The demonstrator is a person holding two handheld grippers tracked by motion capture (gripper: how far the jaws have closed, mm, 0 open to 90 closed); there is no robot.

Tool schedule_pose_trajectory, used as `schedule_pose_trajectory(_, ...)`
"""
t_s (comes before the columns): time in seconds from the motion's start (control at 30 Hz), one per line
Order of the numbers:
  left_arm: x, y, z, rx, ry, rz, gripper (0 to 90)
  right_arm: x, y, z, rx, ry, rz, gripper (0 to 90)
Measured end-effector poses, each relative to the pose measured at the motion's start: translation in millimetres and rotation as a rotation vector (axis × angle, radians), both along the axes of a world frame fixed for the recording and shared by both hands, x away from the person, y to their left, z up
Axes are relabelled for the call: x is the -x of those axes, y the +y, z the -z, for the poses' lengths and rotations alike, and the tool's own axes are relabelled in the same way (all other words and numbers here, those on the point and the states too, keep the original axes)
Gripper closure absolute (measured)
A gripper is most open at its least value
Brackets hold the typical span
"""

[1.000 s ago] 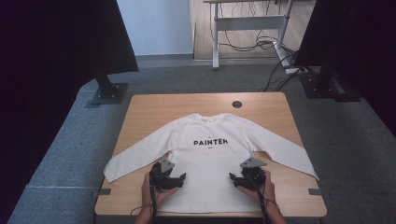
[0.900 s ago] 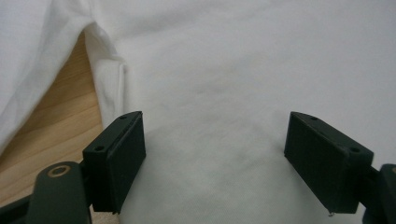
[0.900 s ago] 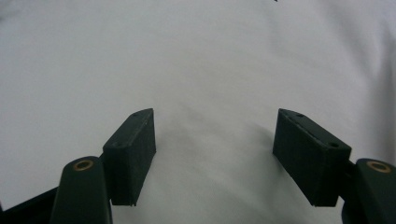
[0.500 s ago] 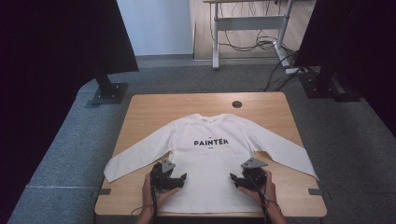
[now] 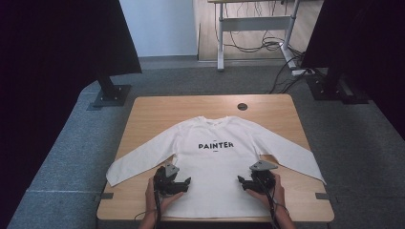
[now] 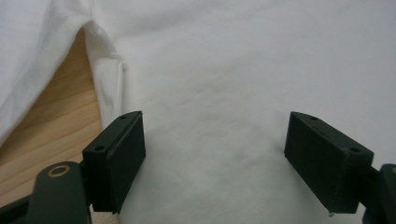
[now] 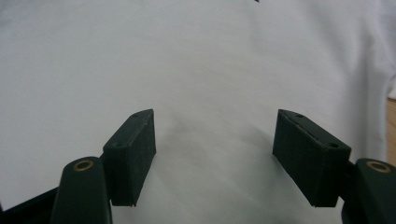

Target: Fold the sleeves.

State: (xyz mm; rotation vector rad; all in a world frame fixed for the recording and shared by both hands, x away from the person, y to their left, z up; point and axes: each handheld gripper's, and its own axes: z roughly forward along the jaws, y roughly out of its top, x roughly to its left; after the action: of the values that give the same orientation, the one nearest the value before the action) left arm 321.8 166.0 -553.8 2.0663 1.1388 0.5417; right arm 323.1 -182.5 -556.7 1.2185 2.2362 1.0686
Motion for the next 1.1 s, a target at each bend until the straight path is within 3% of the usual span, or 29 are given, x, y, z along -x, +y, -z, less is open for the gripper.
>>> schedule_pose_trajectory(0.63,-0.5,-0.3,0.0,0.000,0.000,-0.003,19.7,0.2,-21.4,-4.0,0.009,-0.009,0.063,29.3)
schedule_pose_trajectory(0.8,-0.8,-0.5,0.0,0.000,0.000,-0.004,19.6,-1.8,-33.3,-5.2,0.025,-0.026,0.105,29.4)
schedule_pose_trajectory(1.1,-1.0,-0.8,0.1,0.001,0.000,-0.006,19.7,-5.8,-53.8,-5.0,0.008,-0.011,0.158,29.9)
